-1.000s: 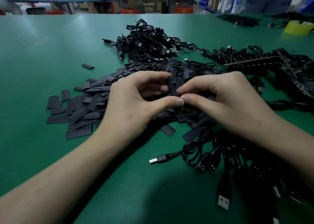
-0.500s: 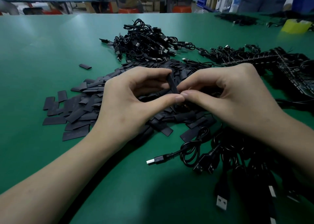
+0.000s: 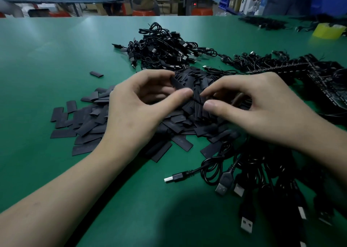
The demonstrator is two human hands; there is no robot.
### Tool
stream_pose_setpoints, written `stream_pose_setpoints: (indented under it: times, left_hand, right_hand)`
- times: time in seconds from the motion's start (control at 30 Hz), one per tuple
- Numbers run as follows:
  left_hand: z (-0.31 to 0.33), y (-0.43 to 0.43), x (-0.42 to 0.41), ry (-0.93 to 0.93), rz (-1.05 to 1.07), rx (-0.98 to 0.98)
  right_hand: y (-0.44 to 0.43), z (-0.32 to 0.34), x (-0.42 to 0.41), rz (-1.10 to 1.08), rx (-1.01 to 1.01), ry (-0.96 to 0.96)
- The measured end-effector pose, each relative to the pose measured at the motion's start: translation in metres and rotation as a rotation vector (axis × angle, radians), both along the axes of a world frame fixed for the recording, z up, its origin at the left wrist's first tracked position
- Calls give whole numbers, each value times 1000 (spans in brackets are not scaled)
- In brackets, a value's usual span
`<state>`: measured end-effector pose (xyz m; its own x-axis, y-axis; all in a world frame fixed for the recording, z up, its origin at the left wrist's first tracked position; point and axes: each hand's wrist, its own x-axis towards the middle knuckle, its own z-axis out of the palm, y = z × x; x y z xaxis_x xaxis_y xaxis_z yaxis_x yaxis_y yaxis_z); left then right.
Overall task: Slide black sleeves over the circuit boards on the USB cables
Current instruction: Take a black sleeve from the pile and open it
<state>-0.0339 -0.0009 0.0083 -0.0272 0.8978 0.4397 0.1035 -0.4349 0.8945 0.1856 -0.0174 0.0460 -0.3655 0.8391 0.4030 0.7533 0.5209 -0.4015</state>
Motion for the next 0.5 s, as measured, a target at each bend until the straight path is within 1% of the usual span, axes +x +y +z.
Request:
stream_pose_setpoints:
  times: [0.1,0.27,0.33,0.4,0.5]
  left_hand:
    - [2,4,-4,-35,79,-20]
    - [2,4,-6,7,137,-20]
    - [1,5,-7,60,163,9]
    - [-1,6,-6,129,177,40]
    - [-3,5,-2,241,153,94]
  right_hand:
    - [4,-1,4,-56,-56,-159]
    - [7,13,-1,-113,-77,-119]
    - [18,29,-7,-139,-58,-131]
    - [43,45,-23,-141,-3,-196]
    - [108,61,-62,-179,89,-294]
